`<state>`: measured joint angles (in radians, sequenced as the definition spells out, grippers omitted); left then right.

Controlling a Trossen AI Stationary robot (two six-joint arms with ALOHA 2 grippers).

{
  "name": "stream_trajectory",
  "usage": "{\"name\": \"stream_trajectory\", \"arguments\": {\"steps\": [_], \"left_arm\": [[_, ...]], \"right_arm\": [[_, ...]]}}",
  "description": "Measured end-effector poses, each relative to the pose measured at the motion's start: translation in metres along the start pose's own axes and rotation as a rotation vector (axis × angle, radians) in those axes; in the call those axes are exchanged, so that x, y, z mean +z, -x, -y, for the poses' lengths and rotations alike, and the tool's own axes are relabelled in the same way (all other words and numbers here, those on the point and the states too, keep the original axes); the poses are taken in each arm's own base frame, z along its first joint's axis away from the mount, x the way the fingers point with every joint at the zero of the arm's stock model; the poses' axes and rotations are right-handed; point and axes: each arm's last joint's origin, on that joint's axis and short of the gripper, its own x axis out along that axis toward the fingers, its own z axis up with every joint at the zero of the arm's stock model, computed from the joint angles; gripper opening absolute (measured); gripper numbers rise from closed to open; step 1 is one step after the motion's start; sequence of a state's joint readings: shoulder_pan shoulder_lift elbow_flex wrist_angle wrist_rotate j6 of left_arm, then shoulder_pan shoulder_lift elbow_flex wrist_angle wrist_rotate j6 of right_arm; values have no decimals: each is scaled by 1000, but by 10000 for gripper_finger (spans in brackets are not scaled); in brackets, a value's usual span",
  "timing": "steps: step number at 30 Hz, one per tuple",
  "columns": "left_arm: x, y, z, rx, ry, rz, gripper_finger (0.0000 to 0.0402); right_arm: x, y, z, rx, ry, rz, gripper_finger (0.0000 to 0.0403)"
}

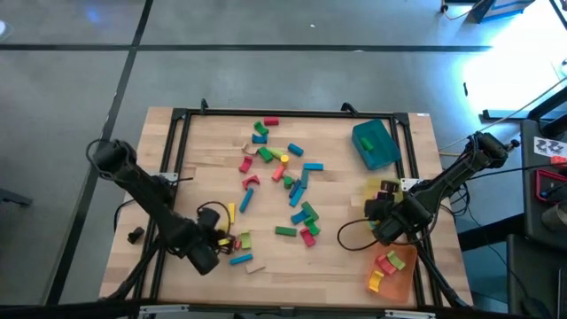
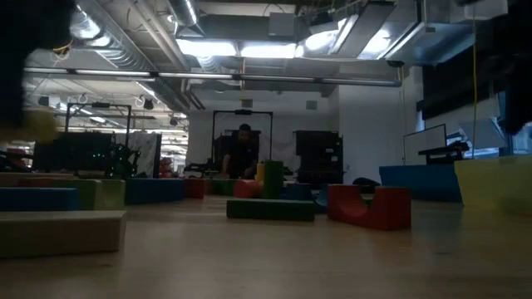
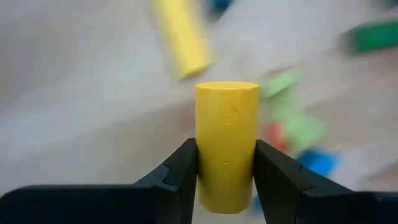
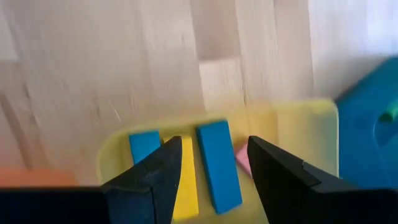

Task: Sort blocks by size
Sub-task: Put the yellow cylindrical block into the blue bin

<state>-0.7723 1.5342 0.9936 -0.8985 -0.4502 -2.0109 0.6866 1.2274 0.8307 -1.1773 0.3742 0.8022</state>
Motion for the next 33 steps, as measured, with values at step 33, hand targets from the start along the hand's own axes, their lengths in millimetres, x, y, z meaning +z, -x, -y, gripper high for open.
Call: {"name": "stream_trajectory", "arguments": {"steps": [33], "left_arm": [[124,-6,104,-470,-921,768,125]], "right_arm": [[105,32,-3,139,-113,951,186]]}}
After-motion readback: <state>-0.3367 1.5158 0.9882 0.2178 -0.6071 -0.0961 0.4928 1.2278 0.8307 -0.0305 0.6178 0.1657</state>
